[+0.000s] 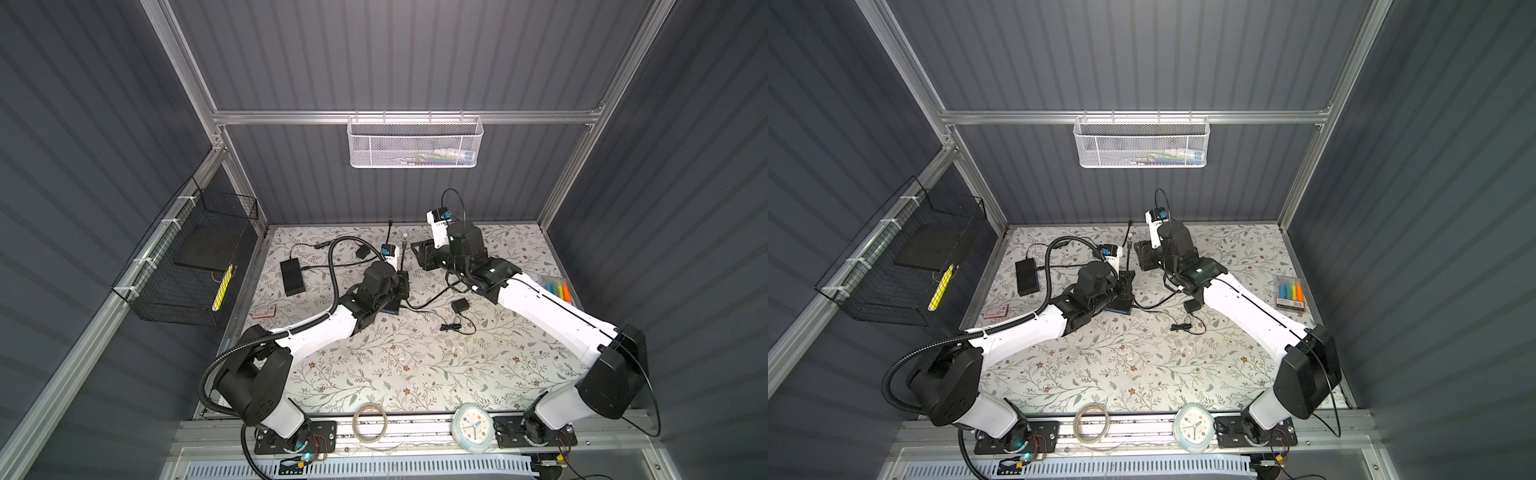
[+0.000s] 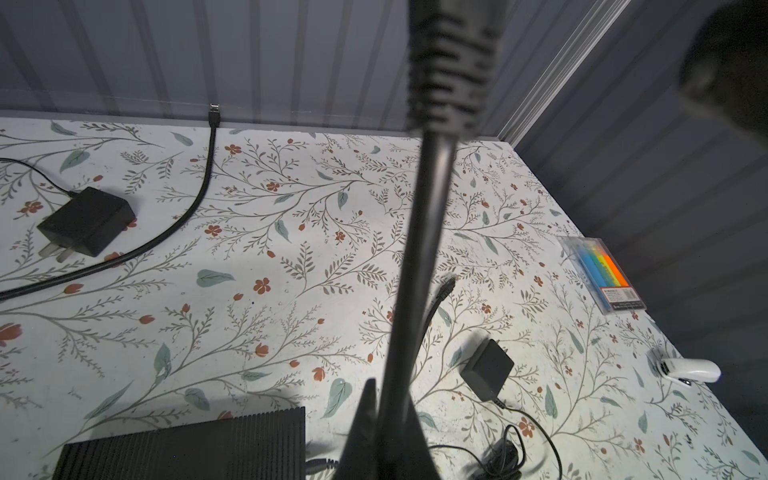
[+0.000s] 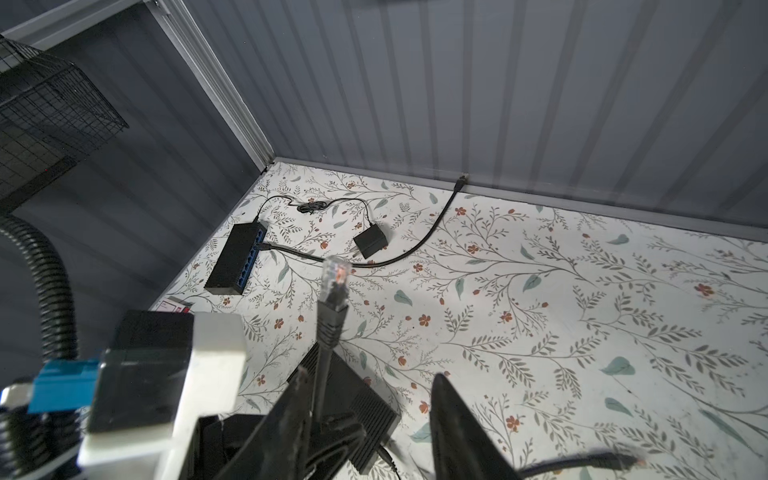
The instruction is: Insert the plug into the switch port
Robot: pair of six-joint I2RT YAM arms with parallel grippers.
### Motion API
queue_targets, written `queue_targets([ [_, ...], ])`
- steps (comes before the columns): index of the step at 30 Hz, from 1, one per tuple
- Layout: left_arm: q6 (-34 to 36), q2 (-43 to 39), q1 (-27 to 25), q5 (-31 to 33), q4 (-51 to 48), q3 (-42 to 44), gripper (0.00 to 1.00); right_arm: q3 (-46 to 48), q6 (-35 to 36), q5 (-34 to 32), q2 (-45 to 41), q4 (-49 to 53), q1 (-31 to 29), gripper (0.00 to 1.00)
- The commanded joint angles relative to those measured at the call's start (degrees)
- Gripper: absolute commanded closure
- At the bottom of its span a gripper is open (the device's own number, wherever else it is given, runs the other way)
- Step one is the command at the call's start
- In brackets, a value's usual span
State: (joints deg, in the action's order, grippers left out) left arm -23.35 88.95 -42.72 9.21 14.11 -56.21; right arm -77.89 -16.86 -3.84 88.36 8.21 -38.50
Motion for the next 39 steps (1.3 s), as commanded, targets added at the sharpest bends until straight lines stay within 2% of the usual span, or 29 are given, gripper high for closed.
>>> queue_targets([
  [1,-0.1,-0.2,-0.9,4.4,-1.8,-1.9,1.00,-1.9,-2.3,-5.1,2.7,0.3,-1.7,0.52],
  [7,-0.7,0.3,-1.6,5.3,-2.1,-2.5,1.00,-3.7,-3.2,-5.0,5.0,1.3,-2.1,0.54],
  [14,-1.4,0.7,-1.7,4.9,-1.9,-2.4,1.00,-4.5,-3.5,-5.5,6.0,1.6,-2.1,0.62],
  [30,-2.8,1.8,-2.4,3.7,-1.7,-3.1,1.00,-6.9,-5.5,-3.6,9.4,1.2,-2.1,0.62],
  [34,-2.7,1.4,-2.5,3.9,-1.6,-2.7,1.00,-7.5,-5.5,-4.3,10.2,1.7,-2.1,0.69],
  [37,-2.8,1.3,-2.5,4.5,-1.8,-2.4,1.00,-7.7,-5.2,-4.8,9.9,1.9,-2.1,0.79],
  [39,-3.1,1.2,-2.5,4.8,-1.6,-2.2,1.00,-7.9,-4.7,-4.8,9.7,2.2,-2.1,0.90],
])
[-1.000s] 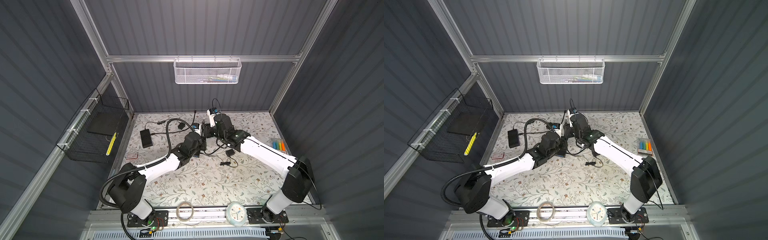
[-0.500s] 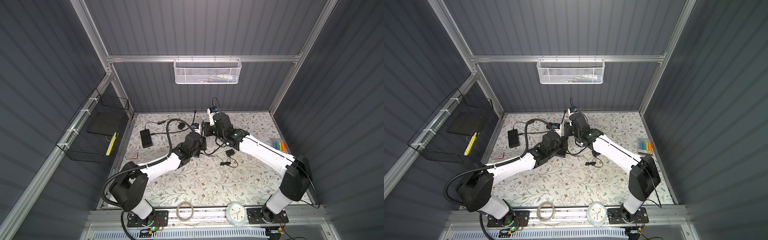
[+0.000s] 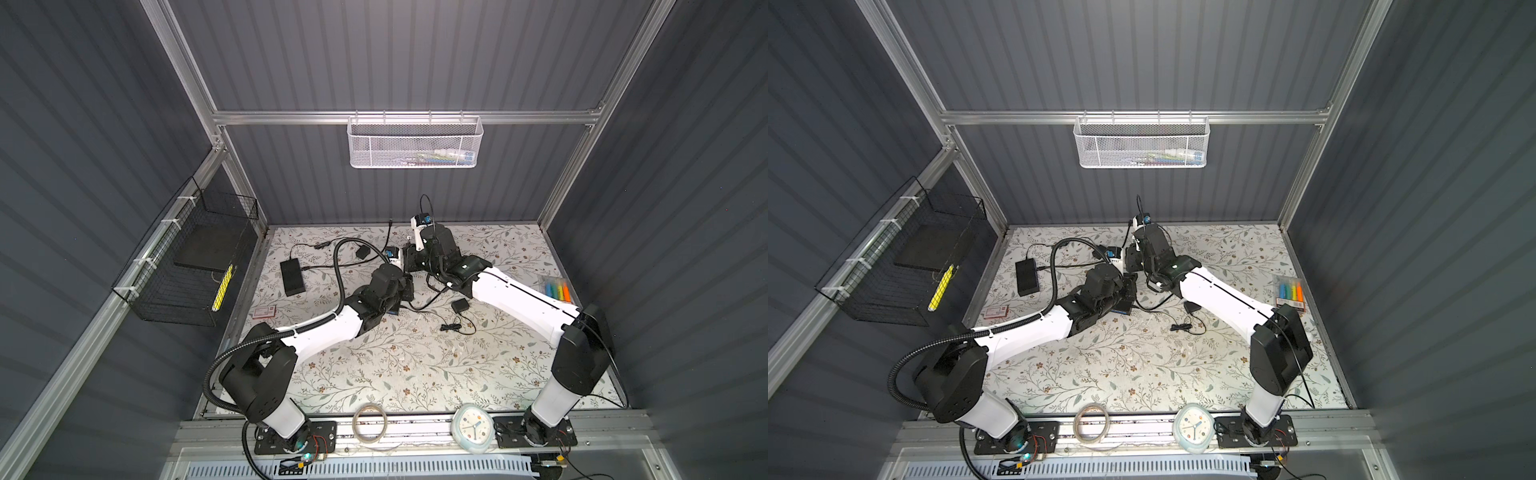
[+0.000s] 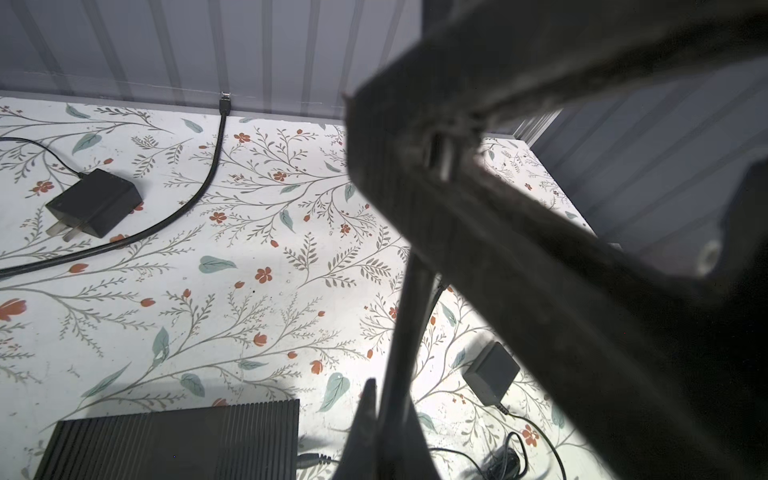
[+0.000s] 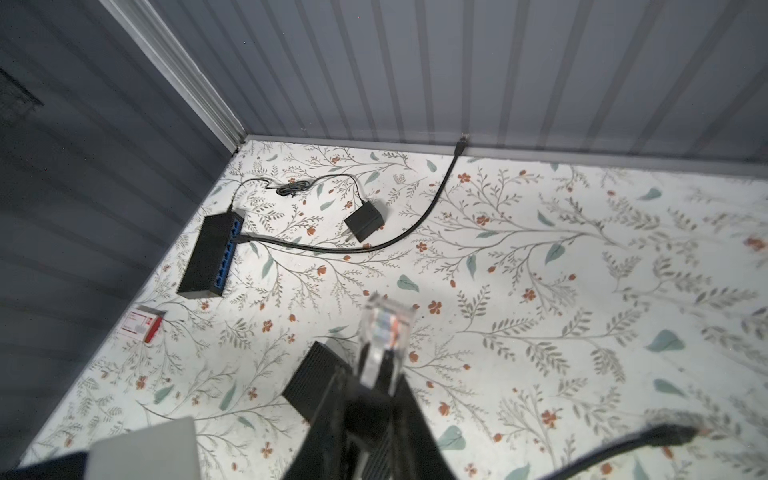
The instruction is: Insert the plug into the switch port
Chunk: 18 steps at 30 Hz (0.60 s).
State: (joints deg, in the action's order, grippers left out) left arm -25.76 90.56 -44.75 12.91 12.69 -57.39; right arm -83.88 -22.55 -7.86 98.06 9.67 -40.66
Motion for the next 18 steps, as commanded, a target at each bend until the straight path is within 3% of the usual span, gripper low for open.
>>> queue_targets([
  [1,-0.6,-0.5,-0.4,1.2,-0.2,-1.0,0.98,-2.2,1.2,-0.7,-0.1,1.3,0.1,0.95],
  [5,0.7,-2.3,-0.4,3.5,-0.7,-0.3,0.51,-2.3,4.6,-0.2,-1.1,4.1,0.7,1.00],
  [7,3.0,-4.2,0.4,4.8,-2.7,-0.2,0.36,-2.3,7.2,2.3,-2.3,6.6,2.2,1.00],
  [10,3.9,-9.0,6.7,-0.6,-4.7,2.1,0.28,-3.3,12.8,9.1,-4.1,13.3,5.7,1.00],
  [13,3.1,-12.5,16.1,-5.4,-9.2,4.5,0.28,-4.9,19.3,14.7,-4.9,23.0,8.2,1.00],
  [18,4.0,-10.8,25.2,-8.7,-18.2,3.8,0.28,-3.3,26.2,21.7,-6.2,31.4,8.8,1.00],
])
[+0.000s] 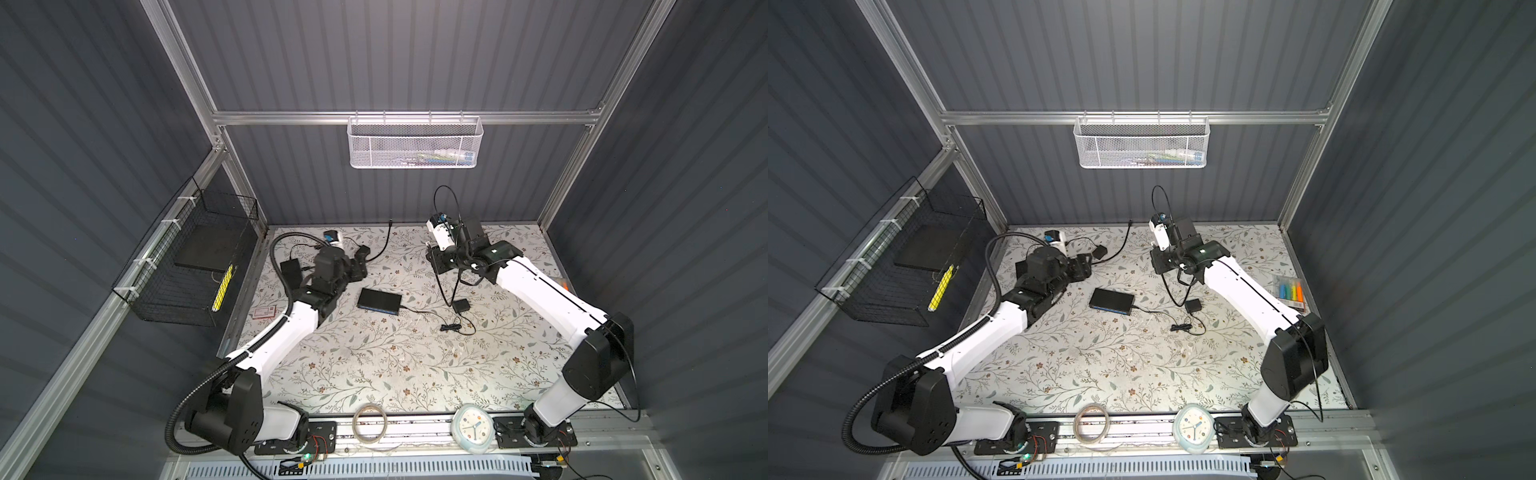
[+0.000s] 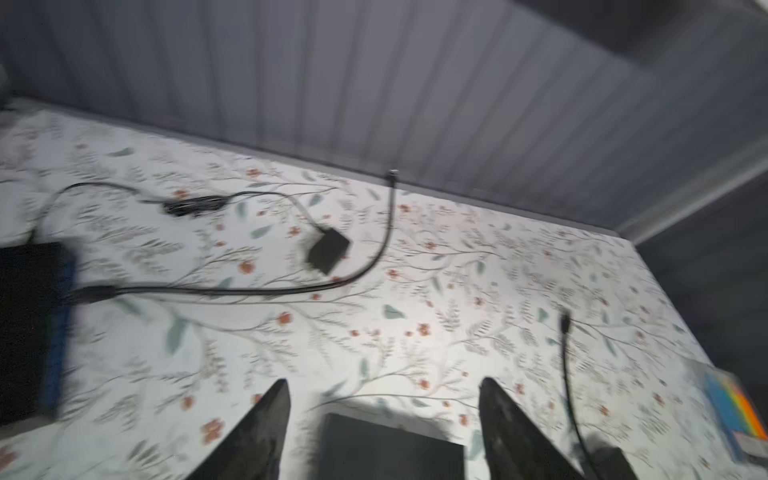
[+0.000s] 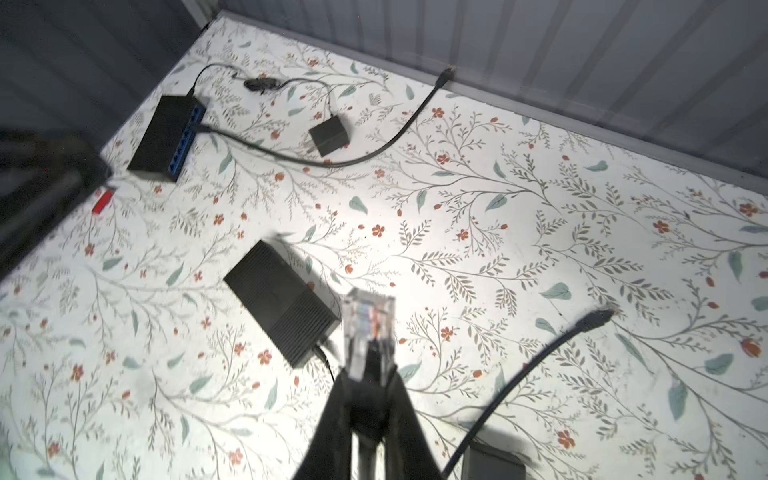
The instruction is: Insert the plug into the switch port
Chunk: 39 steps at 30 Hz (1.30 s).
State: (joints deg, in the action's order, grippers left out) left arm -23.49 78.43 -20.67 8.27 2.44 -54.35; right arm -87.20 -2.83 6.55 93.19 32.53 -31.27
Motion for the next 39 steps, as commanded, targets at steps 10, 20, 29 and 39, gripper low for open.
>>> queue_targets([
  [10,4.7,15.5,2.8,-8.8,-11.3,-4.5,0.26,7.6,4.4,10.2,3.7,6.8,-2.9,1.00],
  [20,2.7,23.9,5.1,-11.7,-8.8,-6.4,0.27,2.4,2.5,3.0,18.8,2.9,-7.1,1.00],
  [29,1.4,26.6,5.5,-14.5,-9.2,-9.3,0.29,-3.4,3.3,-0.3,25.9,2.4,-6.4,1.00],
  [39,-0.6,25.2,5.4,-16.5,-9.2,-7.5,0.30,-10.2,4.3,1.0,32.5,4.0,-5.4,1.00],
])
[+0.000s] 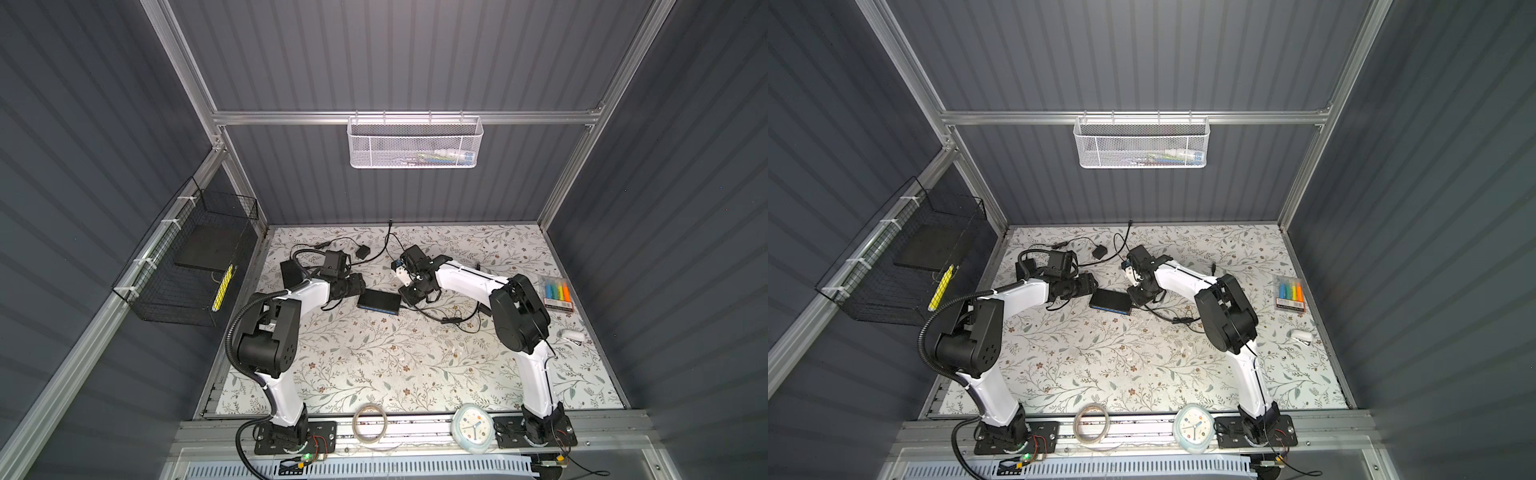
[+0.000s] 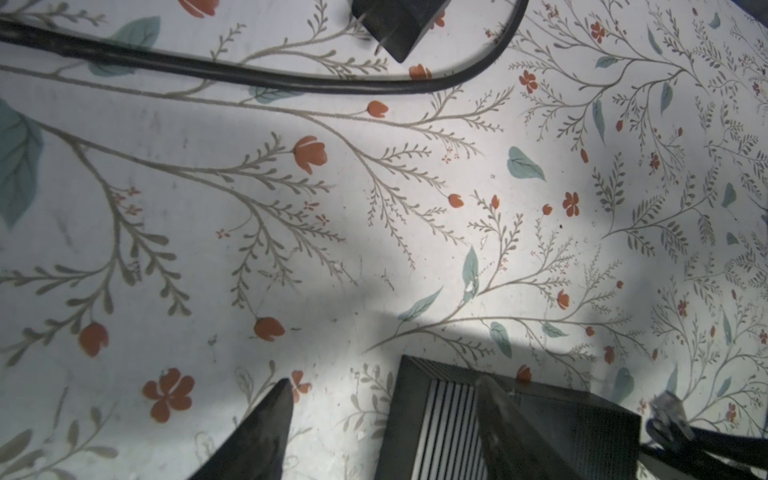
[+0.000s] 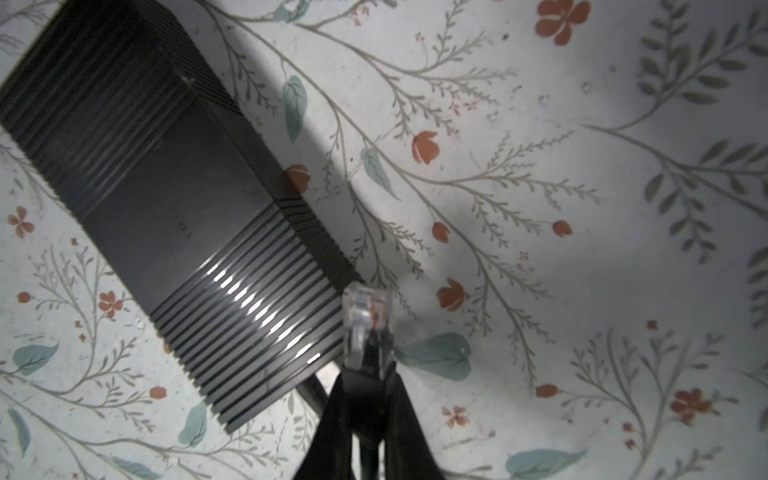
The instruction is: Insert the plug into the switch port
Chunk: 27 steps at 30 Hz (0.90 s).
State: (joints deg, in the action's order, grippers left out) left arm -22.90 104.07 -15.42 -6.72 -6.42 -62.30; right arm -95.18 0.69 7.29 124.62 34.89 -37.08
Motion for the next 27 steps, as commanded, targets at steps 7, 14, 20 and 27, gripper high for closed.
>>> queue_targets([
  [7,-1.7,-2.9,0.3,-1.2,-0.5,2.9,0.30,-6.5,1.0,2.6,4.2,2.9,0.4,1.00],
  [14,-5.1,-6.5,0.8,-0.2,1.3,8.6,0.29,-15.0,1.5,9.0,9.0,5.9,0.1,1.00],
  [20,-9.4,-7.9,0.9,-1.1,4.5,12.4,0.29,-23.3,4.3,11.3,13.1,8.8,-0.5,1.00],
  [27,-10.0,-11.9,1.0,2.0,2.5,12.6,0.29,-33.2,11.2,4.0,12.3,15.2,1.3,1.00],
])
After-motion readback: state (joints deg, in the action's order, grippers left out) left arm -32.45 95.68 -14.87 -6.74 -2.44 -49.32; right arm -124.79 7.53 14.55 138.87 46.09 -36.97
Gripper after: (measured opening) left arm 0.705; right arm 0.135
